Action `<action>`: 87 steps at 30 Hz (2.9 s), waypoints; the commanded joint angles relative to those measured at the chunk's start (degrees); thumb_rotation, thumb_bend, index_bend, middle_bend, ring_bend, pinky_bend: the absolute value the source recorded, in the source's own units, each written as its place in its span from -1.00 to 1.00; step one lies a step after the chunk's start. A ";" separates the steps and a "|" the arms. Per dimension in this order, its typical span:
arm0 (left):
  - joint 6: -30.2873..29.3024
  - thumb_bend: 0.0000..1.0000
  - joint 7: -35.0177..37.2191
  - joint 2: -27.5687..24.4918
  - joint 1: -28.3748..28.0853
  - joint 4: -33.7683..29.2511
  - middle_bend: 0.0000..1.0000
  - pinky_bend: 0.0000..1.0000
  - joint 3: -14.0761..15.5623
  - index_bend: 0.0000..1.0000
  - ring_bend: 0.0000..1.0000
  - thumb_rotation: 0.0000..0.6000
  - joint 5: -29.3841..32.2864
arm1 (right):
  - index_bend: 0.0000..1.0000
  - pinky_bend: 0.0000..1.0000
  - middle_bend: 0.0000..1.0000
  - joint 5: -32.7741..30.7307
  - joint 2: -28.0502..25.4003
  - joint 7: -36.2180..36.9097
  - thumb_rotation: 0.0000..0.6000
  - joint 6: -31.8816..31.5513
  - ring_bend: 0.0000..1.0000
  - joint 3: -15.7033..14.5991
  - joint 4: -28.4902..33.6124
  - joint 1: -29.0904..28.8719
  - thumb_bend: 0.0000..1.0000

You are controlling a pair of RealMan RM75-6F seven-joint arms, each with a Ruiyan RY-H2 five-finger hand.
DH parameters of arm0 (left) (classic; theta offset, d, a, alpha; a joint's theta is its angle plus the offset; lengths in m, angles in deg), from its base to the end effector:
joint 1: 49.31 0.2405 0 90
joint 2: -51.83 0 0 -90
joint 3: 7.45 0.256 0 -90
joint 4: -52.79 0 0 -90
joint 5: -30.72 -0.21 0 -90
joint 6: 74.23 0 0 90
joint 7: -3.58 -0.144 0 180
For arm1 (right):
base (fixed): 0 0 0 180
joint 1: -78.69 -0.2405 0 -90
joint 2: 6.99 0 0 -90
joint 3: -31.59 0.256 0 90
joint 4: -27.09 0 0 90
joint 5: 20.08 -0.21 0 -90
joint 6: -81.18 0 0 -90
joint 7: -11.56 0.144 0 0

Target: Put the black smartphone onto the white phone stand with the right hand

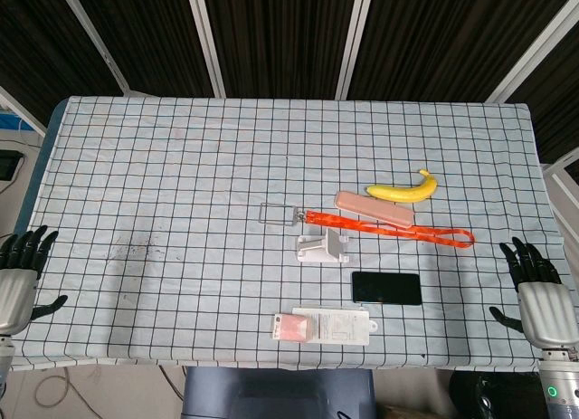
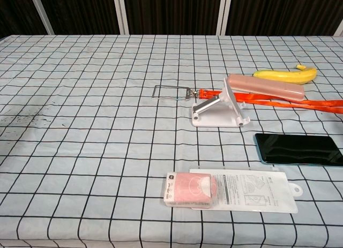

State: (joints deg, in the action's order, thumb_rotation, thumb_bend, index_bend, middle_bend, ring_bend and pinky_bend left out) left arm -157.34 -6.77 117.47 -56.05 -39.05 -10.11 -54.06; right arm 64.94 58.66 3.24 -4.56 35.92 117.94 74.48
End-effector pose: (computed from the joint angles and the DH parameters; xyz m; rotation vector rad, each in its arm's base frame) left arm -0.3092 0.1904 0.1474 -1.4598 -0.7935 -0.7765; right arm -0.3154 -0.1830 0.1590 1.3864 -0.7827 0.8039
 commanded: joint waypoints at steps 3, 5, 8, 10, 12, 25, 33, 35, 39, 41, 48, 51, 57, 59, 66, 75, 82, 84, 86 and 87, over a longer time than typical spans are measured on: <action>0.48 -1.00 -0.29 0.11 -0.35 -0.06 -1.00 -1.00 0.01 -1.00 -1.00 1.00 0.02 | -1.00 -0.63 -1.00 -0.08 -0.18 0.06 1.00 -0.18 -1.00 0.02 -0.03 0.15 -0.94; 0.43 -1.00 -0.20 0.06 -0.37 -0.18 -1.00 -1.00 0.03 -1.00 -1.00 1.00 -0.04 | -1.00 -0.63 -1.00 -0.09 -0.30 0.08 1.00 -0.33 -1.00 -0.01 0.07 0.27 -0.95; 0.13 -1.00 0.01 -0.05 -0.27 -0.29 -1.00 -1.00 0.10 -1.00 -1.00 1.00 -0.27 | -1.00 -0.63 -1.00 0.10 -0.44 0.28 1.00 -0.69 -1.00 -0.07 0.24 0.48 -0.95; -0.22 -1.00 0.37 -0.07 -0.19 -0.43 -1.00 -1.00 0.10 -1.00 -1.00 1.00 -0.52 | -1.00 -0.63 -1.00 0.37 -0.48 0.40 1.00 -0.95 -1.00 -0.11 0.24 0.55 -0.95; -0.59 -1.00 0.55 -0.02 -0.11 -0.35 -1.00 -1.00 0.17 -1.00 -1.00 1.00 -0.90 | -1.00 -0.63 -1.00 0.78 -0.51 0.87 1.00 -1.22 -1.00 -0.19 0.25 0.62 -0.97; -1.91 -1.00 0.06 -0.22 0.61 -0.92 -1.00 -1.00 0.43 -1.00 -1.00 1.00 -1.19 | -1.00 -0.63 -1.00 1.52 -1.32 2.46 1.00 -0.16 -1.00 -0.87 0.93 0.42 -1.00; -2.06 -1.00 0.77 -0.59 0.92 -0.84 -1.00 -1.00 0.48 -1.00 -1.00 1.00 -0.88 | -1.00 -0.63 -1.00 1.96 -1.25 1.67 1.00 0.95 -1.00 -1.34 2.18 -0.06 -1.00; -2.12 -1.00 0.88 -0.64 0.95 -0.83 -1.00 -1.00 0.48 -1.00 -1.00 1.00 -0.94 | -1.00 -0.63 -1.00 1.95 -1.29 1.50 1.00 1.19 -1.00 -1.32 2.49 -0.21 -0.98; -2.19 -1.00 1.13 -0.65 1.00 -0.71 -1.00 -1.00 0.51 -1.00 -1.00 1.00 -1.01 | -1.00 -0.63 -1.00 1.81 -1.53 0.60 1.00 2.14 -1.00 -1.32 3.89 -0.73 -0.96; -2.14 -1.00 1.30 -0.67 0.99 -0.60 -1.00 -1.00 0.51 -1.00 -1.00 1.00 -1.00 | -1.00 -0.63 -1.00 1.68 -1.71 -0.23 1.00 3.05 -1.00 -1.36 4.94 -1.20 -0.94; -1.87 -1.00 1.98 -0.77 0.92 -0.44 -1.00 -1.00 0.40 -1.00 -1.00 1.00 -0.74 | -0.89 -0.63 -0.76 0.14 -0.85 -4.46 1.00 7.16 -0.80 -0.71 9.02 -3.80 -0.85; -1.94 -1.00 2.15 -0.77 0.90 -0.35 -1.00 -1.00 0.35 -1.00 -1.00 1.00 -0.79 | -0.80 -0.63 -0.69 -1.29 0.23 -7.14 1.00 9.73 -0.74 -0.30 11.14 -5.40 -0.82; -1.66 -1.00 2.67 -0.78 0.68 -0.32 -1.00 -1.00 0.29 -1.00 -1.00 1.00 -0.90 | -0.70 -0.63 -0.61 -7.66 3.88 -15.72 1.00 15.43 -0.70 1.25 14.32 -9.32 -0.78; -1.64 -1.00 2.94 -0.74 0.62 -0.18 -1.00 -1.00 0.31 -1.00 -1.00 1.00 -1.05 | -0.64 -0.63 -0.58 -10.07 5.12 -17.87 1.00 16.04 -0.67 1.85 14.61 -10.09 -0.76; -1.33 -1.00 3.31 -0.83 0.41 0.01 -1.00 -1.00 0.38 -1.00 -1.00 1.00 -1.25 | -0.51 -0.63 -0.48 -15.13 8.18 -22.18 1.00 17.24 -0.58 1.99 14.04 -11.68 -0.73; -1.00 -1.00 3.62 -0.91 0.29 -0.16 -1.00 -1.00 0.34 -1.00 -1.00 1.00 -0.97 | -0.42 -0.63 -0.37 -17.46 10.96 -23.59 1.00 17.64 -0.47 1.50 12.61 -12.96 -0.69; -0.57 -1.00 3.82 -1.04 0.18 -0.29 -1.00 -1.00 0.35 -1.00 -1.00 1.00 -0.65 | -0.42 -0.63 -0.38 -19.37 13.08 -23.99 1.00 18.55 -0.47 1.07 11.39 -13.86 -0.68; -0.36 -1.00 3.89 -1.08 0.12 -0.34 -1.00 -1.00 0.35 -1.00 -1.00 1.00 -0.50 | -0.42 -0.63 -0.39 -20.05 13.88 -24.16 1.00 18.75 -0.47 1.05 10.93 -14.15 -0.67; -0.20 -1.00 3.93 -1.14 0.05 -0.42 -1.00 -1.00 0.33 -1.00 -1.00 1.00 -0.39 | -0.42 -0.63 -0.39 -20.59 14.58 -24.39 1.00 18.87 -0.48 1.02 10.48 -14.44 -0.64; -0.10 -1.00 3.97 -1.16 0.02 -0.46 -1.00 -1.00 0.32 -1.00 -1.00 1.00 -0.31 | -0.42 -0.63 -0.40 -20.88 14.92 -24.49 1.00 18.91 -0.48 1.04 10.25 -14.59 -0.64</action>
State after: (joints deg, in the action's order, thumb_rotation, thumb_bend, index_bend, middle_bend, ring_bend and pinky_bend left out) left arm -157.44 -2.81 116.31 -56.01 -39.50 -9.79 -54.38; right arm 44.23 73.40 -21.13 14.28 36.97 128.37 60.03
